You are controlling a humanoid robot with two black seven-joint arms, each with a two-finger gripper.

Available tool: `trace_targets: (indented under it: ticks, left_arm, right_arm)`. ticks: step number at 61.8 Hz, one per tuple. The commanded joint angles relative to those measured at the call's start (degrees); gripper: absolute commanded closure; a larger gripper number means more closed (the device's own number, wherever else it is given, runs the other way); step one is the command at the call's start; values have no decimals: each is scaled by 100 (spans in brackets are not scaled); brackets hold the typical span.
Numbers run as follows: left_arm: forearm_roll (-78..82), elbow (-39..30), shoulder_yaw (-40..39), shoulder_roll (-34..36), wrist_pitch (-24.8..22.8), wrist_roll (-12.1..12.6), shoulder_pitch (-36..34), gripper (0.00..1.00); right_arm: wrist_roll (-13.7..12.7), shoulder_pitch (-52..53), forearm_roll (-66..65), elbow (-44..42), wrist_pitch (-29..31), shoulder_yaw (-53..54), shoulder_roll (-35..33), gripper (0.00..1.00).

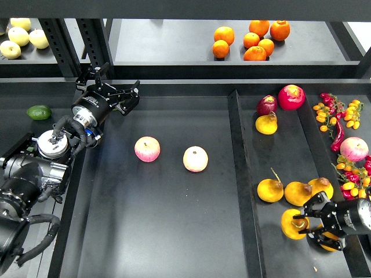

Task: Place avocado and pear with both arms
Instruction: 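Move the held pear toward the other pears and open the right gripper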

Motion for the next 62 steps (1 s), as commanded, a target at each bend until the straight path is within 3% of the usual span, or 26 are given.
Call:
trace_targets:
  ticks: [1,18,39,54,62]
  left_arm:
    - [7,6,-8,0,0,0,1,1]
    - [-2,6,-8,0,0,0,10,1]
    - [-2,6,-8,0,0,0,10,1]
    - [-2,6,-8,0,0,0,1,1]
    - [-2,14,-8,0,0,0,1,1]
  right_arm:
    - [-1,-159,-89,-89,0,58,117,95]
    - [-1,-414,-151,-256,0,199,284,94]
    - [-1,-467,-160,-423,0,217,346,80]
    - [-1,-440,-160,-406,0,278,337,55]
    - [-1,-423,-160,-397,0,375,319,33]
